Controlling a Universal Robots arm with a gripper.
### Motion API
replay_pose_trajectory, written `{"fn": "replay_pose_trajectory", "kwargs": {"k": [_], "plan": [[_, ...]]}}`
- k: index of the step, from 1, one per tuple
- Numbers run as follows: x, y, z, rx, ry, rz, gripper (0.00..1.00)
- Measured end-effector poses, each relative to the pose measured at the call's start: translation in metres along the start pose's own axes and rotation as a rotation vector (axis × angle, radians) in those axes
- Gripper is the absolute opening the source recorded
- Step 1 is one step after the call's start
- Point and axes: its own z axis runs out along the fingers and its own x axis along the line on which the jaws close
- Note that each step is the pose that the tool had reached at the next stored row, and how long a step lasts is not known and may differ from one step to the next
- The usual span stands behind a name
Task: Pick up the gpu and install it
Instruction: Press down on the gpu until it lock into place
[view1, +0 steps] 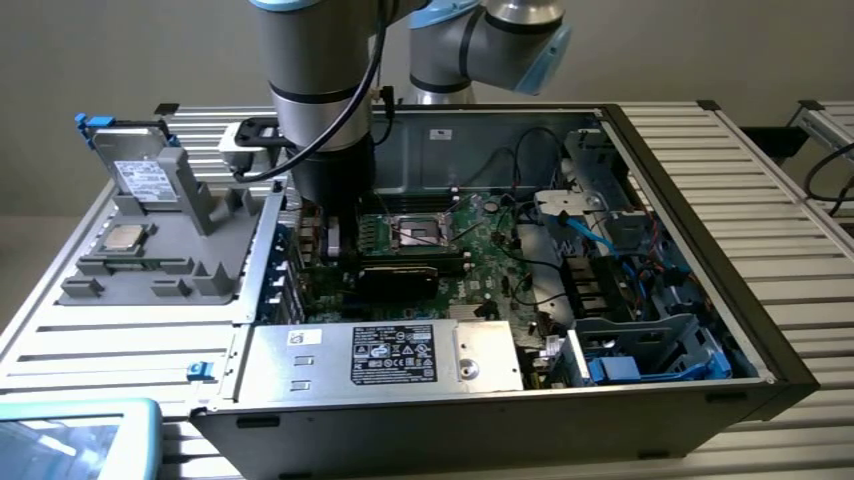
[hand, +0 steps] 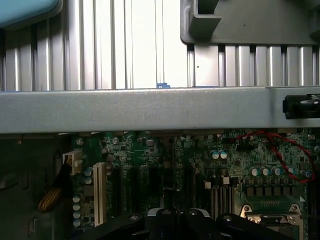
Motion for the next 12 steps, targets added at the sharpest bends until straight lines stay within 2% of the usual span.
{"fn": "replay_pose_trajectory", "kwargs": {"k": [5,6,8,9,12], "plan": [[0.0,0.0,-0.0007,0.0005,-0.0014,0.0,0.12],[0.0,-0.0001,-0.0041,0.0016,-0.0033,0.0,0.12],[0.0,0.0,-0.0139,0.0,-0.0007,0.0,0.12],[0.0,-0.0001,-0.0147,0.0002,-0.0009,0.0,0.12],[-0.001,-0.0084,-0.0148,0.0001,-0.0009,0.001,0.12]]}}
